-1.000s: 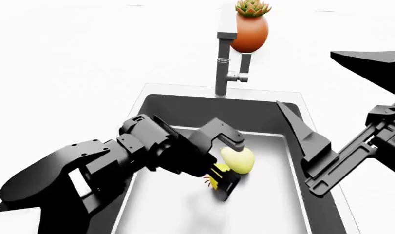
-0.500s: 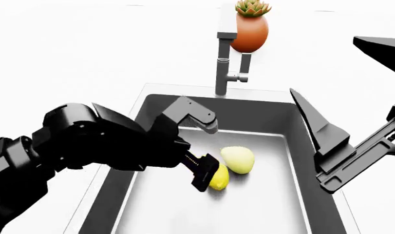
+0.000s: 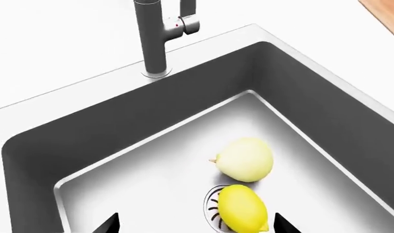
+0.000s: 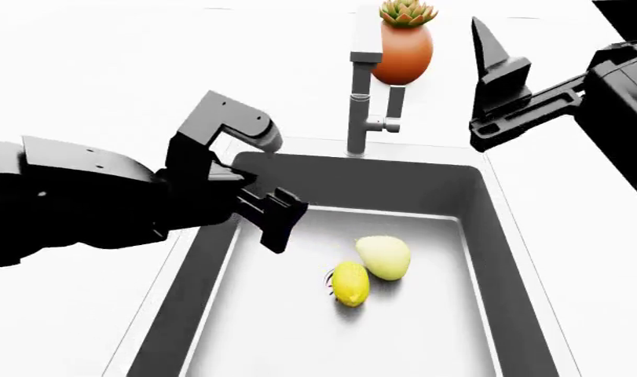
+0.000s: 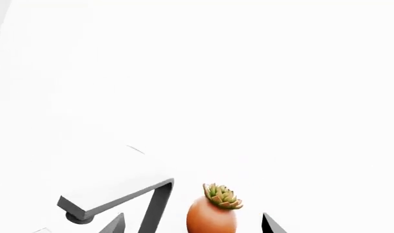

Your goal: Pick up the fruits and vegetables and place them in the sink. Turn on the sink faucet to wash them. Then turn the sink off and put them in the tray.

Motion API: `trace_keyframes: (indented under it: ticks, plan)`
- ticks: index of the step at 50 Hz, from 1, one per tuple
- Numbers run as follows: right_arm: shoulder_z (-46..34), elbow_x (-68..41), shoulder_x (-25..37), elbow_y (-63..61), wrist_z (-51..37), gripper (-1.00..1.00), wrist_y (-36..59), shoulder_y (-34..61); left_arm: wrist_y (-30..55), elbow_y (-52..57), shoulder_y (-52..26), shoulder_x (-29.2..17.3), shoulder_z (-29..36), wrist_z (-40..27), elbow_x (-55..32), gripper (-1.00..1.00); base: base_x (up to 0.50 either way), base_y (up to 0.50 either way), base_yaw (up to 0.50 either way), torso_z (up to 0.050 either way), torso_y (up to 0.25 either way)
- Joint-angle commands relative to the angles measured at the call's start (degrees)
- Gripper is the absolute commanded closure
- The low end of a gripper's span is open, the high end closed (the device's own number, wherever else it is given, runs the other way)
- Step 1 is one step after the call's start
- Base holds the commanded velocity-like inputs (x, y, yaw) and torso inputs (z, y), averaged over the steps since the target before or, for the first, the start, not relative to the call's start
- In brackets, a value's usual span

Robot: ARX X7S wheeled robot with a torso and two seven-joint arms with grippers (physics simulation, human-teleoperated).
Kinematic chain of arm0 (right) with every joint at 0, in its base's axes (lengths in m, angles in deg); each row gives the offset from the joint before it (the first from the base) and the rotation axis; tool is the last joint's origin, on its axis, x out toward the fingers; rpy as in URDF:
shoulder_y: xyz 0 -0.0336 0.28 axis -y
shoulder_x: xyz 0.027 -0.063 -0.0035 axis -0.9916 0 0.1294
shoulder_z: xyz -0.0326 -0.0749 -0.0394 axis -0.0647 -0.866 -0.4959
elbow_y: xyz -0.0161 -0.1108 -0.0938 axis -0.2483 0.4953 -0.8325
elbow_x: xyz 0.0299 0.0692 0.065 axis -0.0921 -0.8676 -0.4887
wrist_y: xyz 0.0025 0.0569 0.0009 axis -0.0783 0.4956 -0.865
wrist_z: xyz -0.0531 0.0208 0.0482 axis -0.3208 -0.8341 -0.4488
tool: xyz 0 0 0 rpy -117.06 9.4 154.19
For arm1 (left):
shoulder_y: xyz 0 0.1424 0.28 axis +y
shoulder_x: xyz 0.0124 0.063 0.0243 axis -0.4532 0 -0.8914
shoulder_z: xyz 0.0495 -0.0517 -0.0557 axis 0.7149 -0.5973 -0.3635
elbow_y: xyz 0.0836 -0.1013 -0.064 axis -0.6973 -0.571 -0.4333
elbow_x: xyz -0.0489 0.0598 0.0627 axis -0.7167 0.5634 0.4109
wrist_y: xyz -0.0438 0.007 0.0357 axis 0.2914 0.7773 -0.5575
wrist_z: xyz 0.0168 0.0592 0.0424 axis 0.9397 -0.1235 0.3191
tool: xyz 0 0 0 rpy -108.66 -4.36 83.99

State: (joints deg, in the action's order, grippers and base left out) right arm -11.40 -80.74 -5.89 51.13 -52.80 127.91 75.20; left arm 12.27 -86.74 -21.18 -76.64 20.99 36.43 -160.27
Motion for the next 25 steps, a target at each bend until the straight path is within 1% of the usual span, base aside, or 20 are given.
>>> trace_keyframes:
  ticks: [1, 4, 12, 15, 21, 25]
  plan:
    - [-8.1, 15.7, -13.7, 17.3, 4.7, -1.0, -6.9, -0.3, -0.7, 1.1, -0.3, -2.3, -1.6, 0.0, -1.4, -1.0, 0.0, 0.0, 0.0, 0.0, 0.0]
    - [-8.9, 17.3, -14.8, 19.5, 5.7, -1.0, -8.4, -1.0, -0.8, 1.1, -0.2, -2.2, -1.7, 0.1, -1.7, -1.0, 0.0, 0.0, 0.0, 0.0, 0.0]
    - [-9.5, 18.0, -15.5, 20.9, 6.4, -1.0, -8.8, -0.6, -1.0, 1.6, -0.1, -2.4, -1.9, -0.3, -1.8, -1.0, 0.0, 0.0, 0.0, 0.0, 0.0]
    - [-11.2, 20.3, -17.8, 26.0, 8.8, -1.0, -9.9, 1.3, -0.9, 2.9, -0.4, -3.0, -1.9, -1.4, -1.4, -1.0, 0.0, 0.0, 0.0, 0.0, 0.0]
    - [-13.8, 24.0, -22.4, 36.6, 12.7, -1.0, -11.9, 5.1, -1.1, 4.1, -0.4, -3.7, -2.3, -0.7, -1.4, -1.0, 0.0, 0.0, 0.0, 0.0, 0.0]
    - [-15.4, 26.2, -24.6, 42.1, 14.6, -1.0, -13.2, 6.7, -0.4, 5.1, -0.8, -4.2, -2.3, -2.1, -2.3, -1.0, 0.0, 0.0, 0.0, 0.0, 0.0]
